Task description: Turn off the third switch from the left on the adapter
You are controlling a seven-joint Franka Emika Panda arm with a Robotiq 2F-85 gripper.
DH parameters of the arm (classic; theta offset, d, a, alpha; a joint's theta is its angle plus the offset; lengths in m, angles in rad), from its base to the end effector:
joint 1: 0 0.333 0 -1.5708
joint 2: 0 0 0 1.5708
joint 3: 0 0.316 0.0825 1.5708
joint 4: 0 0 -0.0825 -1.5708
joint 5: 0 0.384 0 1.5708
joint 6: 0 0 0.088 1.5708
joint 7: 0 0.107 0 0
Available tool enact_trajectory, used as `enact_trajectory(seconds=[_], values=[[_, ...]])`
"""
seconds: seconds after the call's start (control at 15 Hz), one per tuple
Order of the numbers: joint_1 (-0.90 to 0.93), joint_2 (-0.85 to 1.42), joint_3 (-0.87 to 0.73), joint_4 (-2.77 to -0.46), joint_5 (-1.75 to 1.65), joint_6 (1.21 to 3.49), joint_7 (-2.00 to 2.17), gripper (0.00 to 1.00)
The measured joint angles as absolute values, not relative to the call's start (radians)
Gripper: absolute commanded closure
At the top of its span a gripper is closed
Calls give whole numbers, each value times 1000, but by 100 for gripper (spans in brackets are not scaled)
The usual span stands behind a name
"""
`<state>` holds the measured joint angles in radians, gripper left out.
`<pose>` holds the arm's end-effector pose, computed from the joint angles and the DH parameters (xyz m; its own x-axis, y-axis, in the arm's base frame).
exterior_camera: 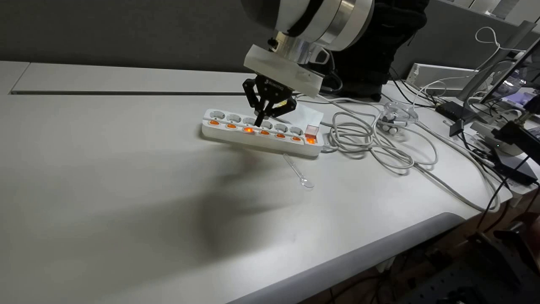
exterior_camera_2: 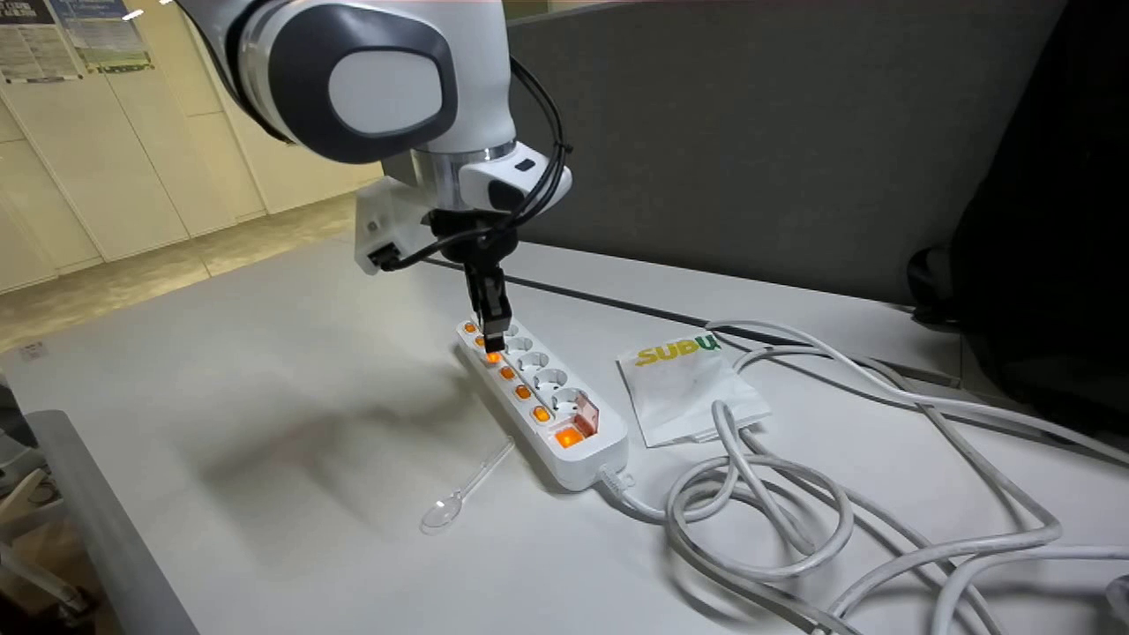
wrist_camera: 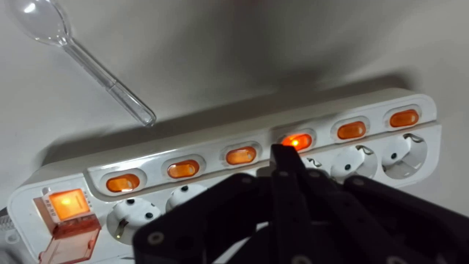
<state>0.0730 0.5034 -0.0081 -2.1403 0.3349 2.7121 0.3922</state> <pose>0.5735 0.0255 0.1704 0.8108 -0.5851 -0.0166 -0.5798 -0.7991 -0.1590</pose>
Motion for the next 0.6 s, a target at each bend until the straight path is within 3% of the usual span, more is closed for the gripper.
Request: enact_trajectory(seconds=[0.6], values=[[72,516,9,-2135,335,2711,392,100]])
